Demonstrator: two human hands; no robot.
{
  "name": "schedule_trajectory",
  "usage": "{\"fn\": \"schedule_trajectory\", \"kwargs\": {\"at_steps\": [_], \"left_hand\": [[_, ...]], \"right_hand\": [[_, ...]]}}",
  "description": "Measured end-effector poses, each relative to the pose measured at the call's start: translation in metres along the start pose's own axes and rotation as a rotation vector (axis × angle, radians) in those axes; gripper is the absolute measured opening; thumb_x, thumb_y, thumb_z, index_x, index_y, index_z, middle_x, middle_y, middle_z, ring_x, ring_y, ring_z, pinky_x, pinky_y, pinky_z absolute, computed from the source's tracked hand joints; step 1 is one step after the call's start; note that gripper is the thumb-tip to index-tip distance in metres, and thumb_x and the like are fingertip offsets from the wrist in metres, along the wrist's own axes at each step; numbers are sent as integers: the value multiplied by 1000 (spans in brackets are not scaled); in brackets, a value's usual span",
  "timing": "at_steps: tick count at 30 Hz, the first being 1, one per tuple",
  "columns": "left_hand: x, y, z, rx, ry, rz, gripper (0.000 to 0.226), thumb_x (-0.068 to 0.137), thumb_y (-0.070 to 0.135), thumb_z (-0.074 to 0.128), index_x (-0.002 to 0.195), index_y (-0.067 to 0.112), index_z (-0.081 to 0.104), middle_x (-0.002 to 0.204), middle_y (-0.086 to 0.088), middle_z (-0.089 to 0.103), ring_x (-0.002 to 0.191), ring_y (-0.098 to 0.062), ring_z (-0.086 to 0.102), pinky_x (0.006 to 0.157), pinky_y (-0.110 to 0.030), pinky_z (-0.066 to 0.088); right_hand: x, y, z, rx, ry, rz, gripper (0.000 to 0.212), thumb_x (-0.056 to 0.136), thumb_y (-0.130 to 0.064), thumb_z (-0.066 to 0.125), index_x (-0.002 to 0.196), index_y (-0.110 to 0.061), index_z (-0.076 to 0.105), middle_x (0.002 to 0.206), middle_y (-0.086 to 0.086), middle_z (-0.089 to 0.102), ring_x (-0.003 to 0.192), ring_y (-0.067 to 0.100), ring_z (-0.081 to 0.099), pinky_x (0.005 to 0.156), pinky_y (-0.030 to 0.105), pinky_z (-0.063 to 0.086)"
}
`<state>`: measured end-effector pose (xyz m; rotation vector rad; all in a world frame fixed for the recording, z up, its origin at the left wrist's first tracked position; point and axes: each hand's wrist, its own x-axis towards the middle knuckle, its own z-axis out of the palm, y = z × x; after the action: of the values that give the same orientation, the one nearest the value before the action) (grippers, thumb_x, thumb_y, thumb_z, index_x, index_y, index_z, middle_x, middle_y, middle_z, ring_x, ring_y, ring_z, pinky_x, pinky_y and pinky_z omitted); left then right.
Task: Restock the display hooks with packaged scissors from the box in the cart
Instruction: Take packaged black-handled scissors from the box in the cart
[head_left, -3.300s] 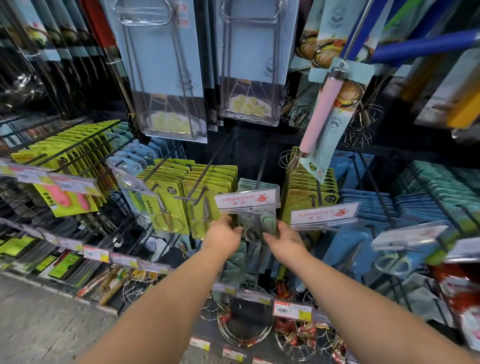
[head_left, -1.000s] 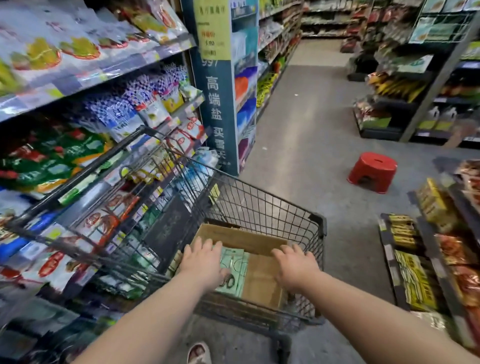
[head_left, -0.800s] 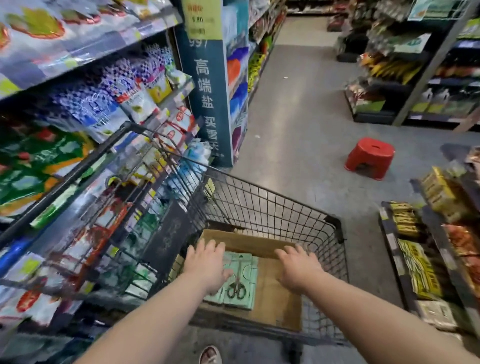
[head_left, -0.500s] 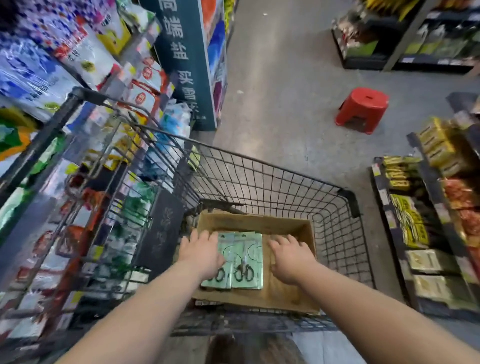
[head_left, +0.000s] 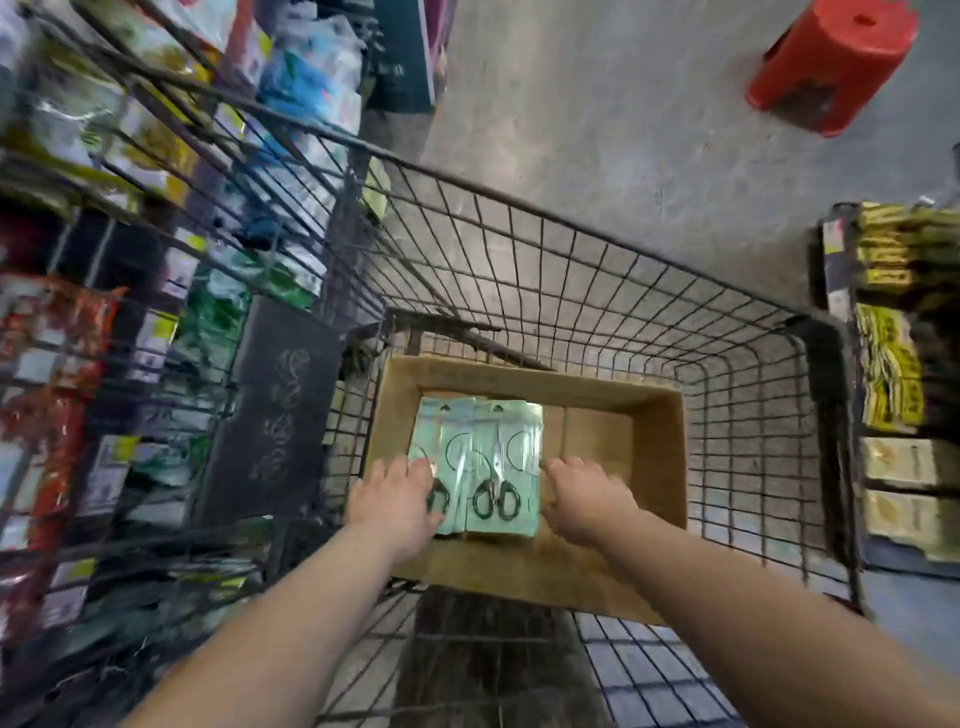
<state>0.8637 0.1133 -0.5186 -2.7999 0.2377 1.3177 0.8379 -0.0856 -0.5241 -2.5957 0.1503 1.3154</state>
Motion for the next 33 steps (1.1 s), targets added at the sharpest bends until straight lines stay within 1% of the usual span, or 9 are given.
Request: {"fn": "schedule_trajectory", "kwargs": {"at_steps": [3, 7, 12, 18, 21, 23, 27, 29, 33], "left_hand": [[25, -1, 18, -50, -36, -23, 65, 92, 43, 52, 146, 18, 27, 147, -6, 35, 138, -27, 31, 110, -43, 33], [58, -3, 42, -144, -70, -64, 67, 91, 42, 54, 147, 19, 24, 149, -6, 33, 135, -27, 34, 106, -43, 37], [86, -5, 74, -268, -97, -111, 72, 90, 38, 56, 148, 18, 20, 153, -6, 25, 139, -27, 29, 111, -45, 32], [112, -8, 95, -427, -79, -202, 83, 89, 37, 60, 152, 18, 10, 160, -7, 11, 144, -30, 21, 115, -47, 28], [121, -7, 100, -490, -81, -236, 81, 89, 38, 58, 152, 14, 12, 159, -7, 14, 143, -29, 22, 114, -44, 29], [124, -5, 101, -496, -79, -266, 80, 89, 40, 56, 152, 13, 13, 158, -6, 15, 142, -29, 22, 115, -43, 28], [125, 3, 100, -481, -30, -300, 68, 89, 40, 57, 146, 15, 29, 149, -8, 28, 135, -30, 30, 110, -43, 34], [123, 6, 101, -510, 8, -305, 61, 88, 37, 58, 141, 18, 35, 144, -8, 32, 131, -30, 34, 107, -42, 35], [124, 10, 100, -672, 48, -386, 62, 89, 29, 60, 143, 20, 32, 142, -7, 32, 122, -32, 47, 101, -42, 41]], "right_hand": [[28, 4, 17, 154, -34, 62, 51, 91, -27, 55, 139, -25, 37, 131, 4, 53, 114, 23, 54, 94, 39, 49], [63, 8, 36, 300, -74, 120, 53, 92, -25, 54, 141, -22, 33, 132, 6, 53, 102, 19, 59, 80, 31, 52], [98, 6, 61, 423, -85, 162, 61, 91, -20, 55, 145, -24, 27, 141, 7, 46, 115, 24, 56, 93, 36, 51], [121, 1, 77, 639, -33, 279, 60, 91, -25, 59, 142, -21, 29, 128, 9, 55, 86, 17, 57, 65, 25, 51], [126, -2, 80, 790, 5, 362, 57, 88, -27, 63, 137, -16, 36, 126, 8, 55, 99, 22, 60, 80, 33, 54], [127, -5, 82, 839, 1, 373, 52, 87, -27, 64, 132, -13, 42, 123, 8, 56, 99, 22, 60, 82, 33, 54], [126, -5, 85, 880, 23, 335, 18, 90, -22, 59, 103, -10, 55, 99, 7, 60, 75, 16, 58, 64, 28, 53], [121, 2, 86, 960, 32, 356, 22, 92, -19, 56, 113, -13, 56, 103, 5, 62, 86, 19, 62, 77, 34, 56], [106, 20, 85, 1047, 44, 412, 27, 95, -17, 49, 122, -15, 51, 101, 0, 60, 78, 12, 60, 59, 22, 50]]}}
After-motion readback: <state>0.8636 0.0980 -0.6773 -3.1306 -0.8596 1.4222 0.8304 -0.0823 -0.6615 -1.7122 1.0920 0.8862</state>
